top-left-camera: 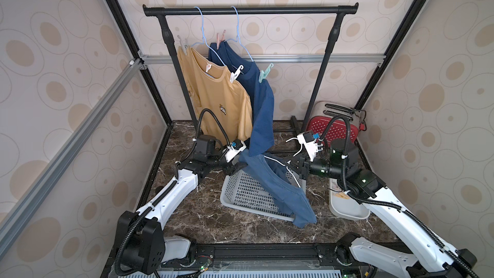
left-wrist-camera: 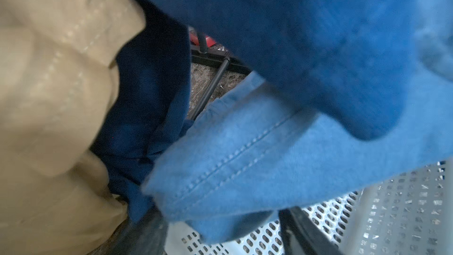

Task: Remove the clothespins securing t-shirts to the hanger
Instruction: Remove the T-shirt from the hanger.

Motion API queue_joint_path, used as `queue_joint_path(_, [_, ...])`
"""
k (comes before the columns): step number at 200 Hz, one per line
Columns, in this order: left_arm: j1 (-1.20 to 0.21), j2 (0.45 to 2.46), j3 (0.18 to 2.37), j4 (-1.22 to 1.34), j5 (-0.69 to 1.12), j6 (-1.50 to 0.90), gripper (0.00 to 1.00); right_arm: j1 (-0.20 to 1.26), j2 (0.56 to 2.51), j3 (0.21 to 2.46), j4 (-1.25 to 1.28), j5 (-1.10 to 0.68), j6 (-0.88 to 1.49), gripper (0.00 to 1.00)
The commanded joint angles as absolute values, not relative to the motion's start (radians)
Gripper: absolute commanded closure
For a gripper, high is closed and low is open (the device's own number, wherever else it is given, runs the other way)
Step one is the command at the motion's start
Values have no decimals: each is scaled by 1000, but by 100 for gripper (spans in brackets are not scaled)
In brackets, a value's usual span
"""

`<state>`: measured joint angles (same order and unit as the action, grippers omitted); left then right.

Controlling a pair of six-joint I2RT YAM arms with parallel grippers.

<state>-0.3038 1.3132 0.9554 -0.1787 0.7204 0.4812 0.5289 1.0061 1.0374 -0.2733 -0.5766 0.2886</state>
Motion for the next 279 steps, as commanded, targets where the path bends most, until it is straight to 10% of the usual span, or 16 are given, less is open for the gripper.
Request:
queue_joint_path(1, [-303,1308,950,-122,777,480,48,535,994,1077,-290,-593,255,100])
queue_joint_path(23, [-303,1278,925,-108,730,466,76,536,984,1082,-317,-578,227,100])
queue_joint_path(54, [-302,1226,889,-72,619,398,87,536,969,1086,-363,-572,157,100])
queue_joint_path(175, [-268,1145,866,-34,287,96,99,535,791,1055,-390,-574,-60,100])
queue_joint_path(279, [-221,1089,846,-31,347,20,98,536,779,1093,-247,-504,-18,100])
